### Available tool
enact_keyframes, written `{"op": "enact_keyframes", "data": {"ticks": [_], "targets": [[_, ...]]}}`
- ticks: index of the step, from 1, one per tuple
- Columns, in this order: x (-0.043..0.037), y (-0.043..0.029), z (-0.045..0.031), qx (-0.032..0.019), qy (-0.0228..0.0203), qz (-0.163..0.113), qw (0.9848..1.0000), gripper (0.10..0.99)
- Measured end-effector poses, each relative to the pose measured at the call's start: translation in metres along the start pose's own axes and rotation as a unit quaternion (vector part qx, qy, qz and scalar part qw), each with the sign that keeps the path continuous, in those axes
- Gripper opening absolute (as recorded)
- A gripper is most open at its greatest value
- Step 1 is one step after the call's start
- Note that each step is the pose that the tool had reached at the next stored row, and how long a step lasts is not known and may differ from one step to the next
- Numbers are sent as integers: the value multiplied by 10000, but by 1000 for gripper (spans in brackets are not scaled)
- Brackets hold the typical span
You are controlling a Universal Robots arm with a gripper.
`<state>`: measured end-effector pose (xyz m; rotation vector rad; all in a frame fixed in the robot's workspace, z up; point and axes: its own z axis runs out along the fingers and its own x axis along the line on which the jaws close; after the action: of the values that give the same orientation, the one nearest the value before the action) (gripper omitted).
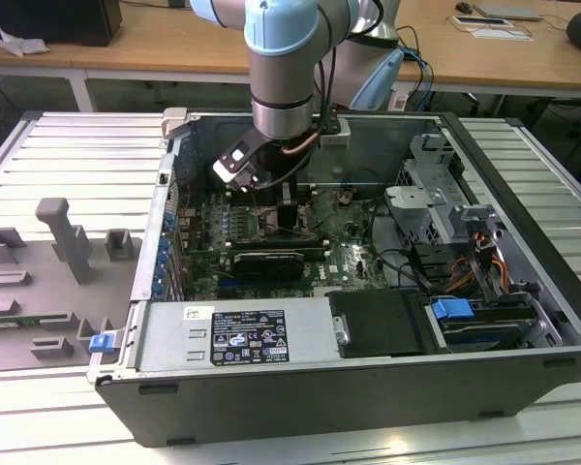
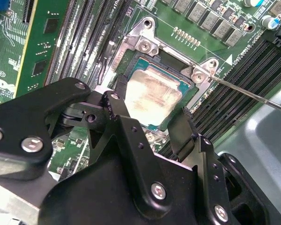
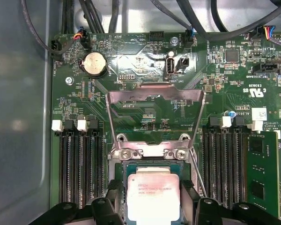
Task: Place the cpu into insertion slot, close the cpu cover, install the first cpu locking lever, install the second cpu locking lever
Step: 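Place the cpu into insertion slot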
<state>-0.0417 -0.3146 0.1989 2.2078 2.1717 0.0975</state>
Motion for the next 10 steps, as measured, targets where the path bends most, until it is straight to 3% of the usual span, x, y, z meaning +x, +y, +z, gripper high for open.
{"op": "enact_keyframes", "data": {"ticks": [10], "targets": [[1,7,-91,0,-9,-1,10000,616]]}}
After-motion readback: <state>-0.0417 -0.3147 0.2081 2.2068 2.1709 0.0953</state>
